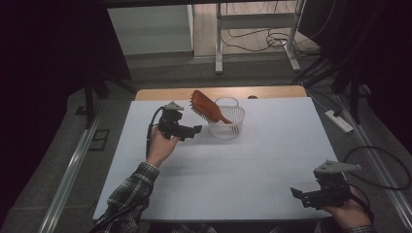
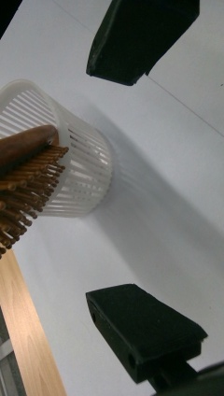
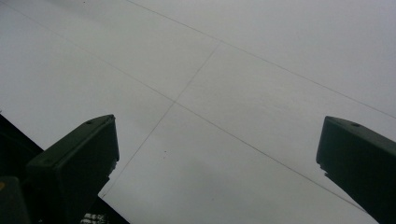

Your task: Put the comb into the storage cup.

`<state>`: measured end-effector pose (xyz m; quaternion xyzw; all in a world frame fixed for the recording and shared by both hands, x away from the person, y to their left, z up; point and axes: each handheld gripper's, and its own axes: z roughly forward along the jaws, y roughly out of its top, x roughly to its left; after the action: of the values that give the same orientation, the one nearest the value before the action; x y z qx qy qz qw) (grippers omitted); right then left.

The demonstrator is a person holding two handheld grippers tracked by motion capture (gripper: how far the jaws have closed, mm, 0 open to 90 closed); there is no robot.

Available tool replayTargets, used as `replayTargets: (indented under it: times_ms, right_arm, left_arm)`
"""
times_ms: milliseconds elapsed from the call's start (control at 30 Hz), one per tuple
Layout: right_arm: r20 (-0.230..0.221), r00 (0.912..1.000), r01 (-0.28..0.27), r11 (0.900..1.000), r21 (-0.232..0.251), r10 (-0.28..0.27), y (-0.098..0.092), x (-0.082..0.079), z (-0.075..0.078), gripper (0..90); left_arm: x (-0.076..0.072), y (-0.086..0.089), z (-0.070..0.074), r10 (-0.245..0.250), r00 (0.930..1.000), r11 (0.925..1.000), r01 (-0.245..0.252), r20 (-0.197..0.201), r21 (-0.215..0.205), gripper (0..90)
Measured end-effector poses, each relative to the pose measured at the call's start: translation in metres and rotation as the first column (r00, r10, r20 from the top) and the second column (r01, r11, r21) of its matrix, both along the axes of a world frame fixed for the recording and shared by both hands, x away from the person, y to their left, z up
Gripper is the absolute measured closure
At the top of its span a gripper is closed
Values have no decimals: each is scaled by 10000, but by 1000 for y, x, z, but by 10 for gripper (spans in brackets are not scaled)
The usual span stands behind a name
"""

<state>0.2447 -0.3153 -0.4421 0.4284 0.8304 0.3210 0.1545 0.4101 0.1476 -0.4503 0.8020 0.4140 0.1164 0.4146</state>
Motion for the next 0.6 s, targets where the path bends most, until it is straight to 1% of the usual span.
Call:
replayTargets:
  times_ms: [233,433,600]
  right_arm:
    - [33,10000,-9,10000,17,9,0,0,0,0]
    - [37,10000,-5,10000,4,5,0,0,0,0]
    - [45,10000,-3,10000,-13,3,0,0,0,0]
  left_arm:
    - [-7,1,-1,-140,9998,9999,141,-137,16,0]
    - [-13,3,-5,-315,9991,9994,319,-266,121,0]
    - [-19,6,-9,-378,9985,9992,382,-389,105,0]
